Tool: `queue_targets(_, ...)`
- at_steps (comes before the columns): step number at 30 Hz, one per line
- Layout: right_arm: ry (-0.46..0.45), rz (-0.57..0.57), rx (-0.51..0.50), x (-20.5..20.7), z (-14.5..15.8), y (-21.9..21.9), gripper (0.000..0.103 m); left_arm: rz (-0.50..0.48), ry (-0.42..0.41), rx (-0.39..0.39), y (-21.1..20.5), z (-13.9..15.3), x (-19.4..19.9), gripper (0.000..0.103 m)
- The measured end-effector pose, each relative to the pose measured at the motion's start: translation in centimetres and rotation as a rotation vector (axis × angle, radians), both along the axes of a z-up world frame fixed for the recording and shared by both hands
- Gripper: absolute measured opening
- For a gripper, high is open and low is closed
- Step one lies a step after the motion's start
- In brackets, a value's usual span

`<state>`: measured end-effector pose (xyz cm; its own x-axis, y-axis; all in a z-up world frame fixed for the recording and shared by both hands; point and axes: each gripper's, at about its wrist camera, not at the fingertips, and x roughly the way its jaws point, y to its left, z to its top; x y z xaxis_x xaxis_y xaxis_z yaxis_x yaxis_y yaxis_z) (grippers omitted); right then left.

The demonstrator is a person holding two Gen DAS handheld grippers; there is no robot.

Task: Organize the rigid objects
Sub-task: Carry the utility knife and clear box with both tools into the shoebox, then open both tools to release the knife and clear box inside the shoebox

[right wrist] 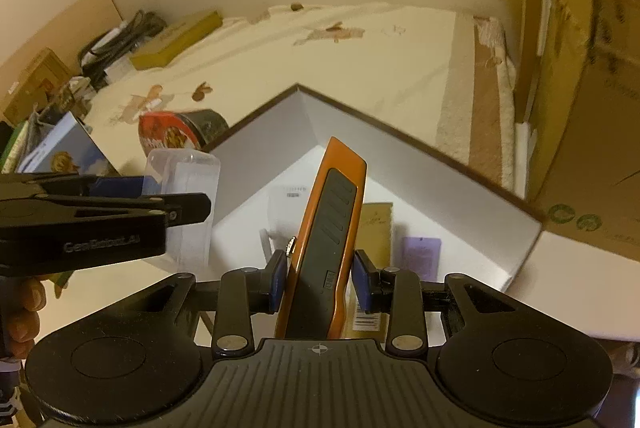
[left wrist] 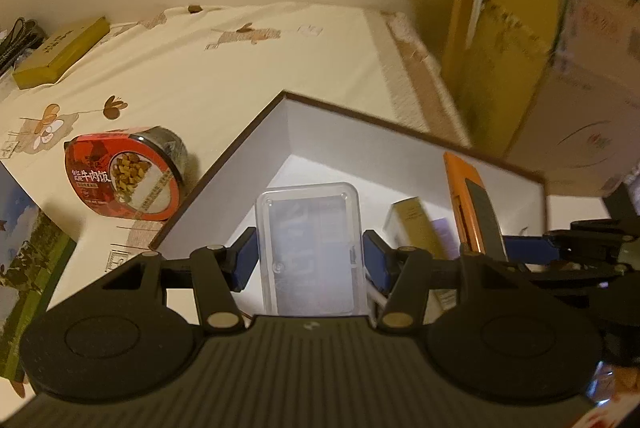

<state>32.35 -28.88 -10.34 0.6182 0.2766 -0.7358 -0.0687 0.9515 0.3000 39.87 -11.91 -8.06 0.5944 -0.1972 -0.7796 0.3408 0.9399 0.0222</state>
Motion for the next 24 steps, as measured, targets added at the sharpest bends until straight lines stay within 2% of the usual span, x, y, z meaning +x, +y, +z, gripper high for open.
queue_targets(9, 0.074, -0.005, -0.034, 2.3, -3.6, 1.8, 0.032, -0.009, 0.041, 0.066, 0.1, -3.5, 2.6, 0.052)
queue_targets(24, 0.094, -0.021, -0.039, 3.1, -4.6, 2.2, 0.032, 0.012, 0.047, 0.087, 0.4, -4.7, 3.3, 0.052)
